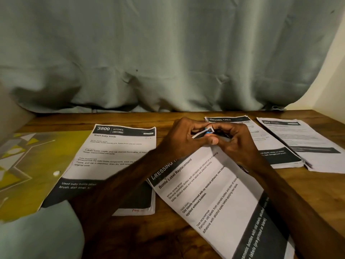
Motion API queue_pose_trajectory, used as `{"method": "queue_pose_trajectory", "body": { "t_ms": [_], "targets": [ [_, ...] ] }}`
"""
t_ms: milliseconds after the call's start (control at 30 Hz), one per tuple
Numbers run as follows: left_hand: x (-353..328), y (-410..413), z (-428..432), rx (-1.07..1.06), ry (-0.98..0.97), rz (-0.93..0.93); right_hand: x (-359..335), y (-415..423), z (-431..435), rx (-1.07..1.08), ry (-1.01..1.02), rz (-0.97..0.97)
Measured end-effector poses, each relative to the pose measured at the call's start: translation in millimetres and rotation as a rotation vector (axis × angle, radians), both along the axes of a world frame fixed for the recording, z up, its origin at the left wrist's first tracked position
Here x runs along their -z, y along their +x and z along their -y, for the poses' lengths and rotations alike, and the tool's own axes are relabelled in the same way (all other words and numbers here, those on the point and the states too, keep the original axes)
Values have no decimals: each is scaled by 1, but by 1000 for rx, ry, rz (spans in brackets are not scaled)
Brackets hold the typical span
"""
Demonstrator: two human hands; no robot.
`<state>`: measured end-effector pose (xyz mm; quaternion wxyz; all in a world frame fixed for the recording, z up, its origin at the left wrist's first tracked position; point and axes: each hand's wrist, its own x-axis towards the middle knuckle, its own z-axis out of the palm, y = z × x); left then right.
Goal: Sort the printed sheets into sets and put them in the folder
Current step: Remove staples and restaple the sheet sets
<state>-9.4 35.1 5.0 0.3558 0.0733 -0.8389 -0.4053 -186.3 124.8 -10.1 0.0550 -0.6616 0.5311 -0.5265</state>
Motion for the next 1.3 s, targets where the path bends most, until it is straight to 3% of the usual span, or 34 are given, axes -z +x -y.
{"method": "queue_pose_trajectory", "body": {
  "t_ms": [133, 300, 667, 900, 1300],
  "targets": [
    [-1, 2, 8, -69, -45, 127, 2, 3, 2, -33, 44, 45],
    [-6, 11, 26, -148, -39, 450, 2, -2, 4, -4, 99, 141],
    [-4, 11, 33, -200, 103, 371, -9, -14, -2, 58, 235, 592],
    [-9, 9, 28, -224, 43, 408, -1, -8, 1, 170, 270, 394],
    [-9, 8, 25, -192, -47, 351, -3, -2, -1, 201, 286, 304]
  ]
}}
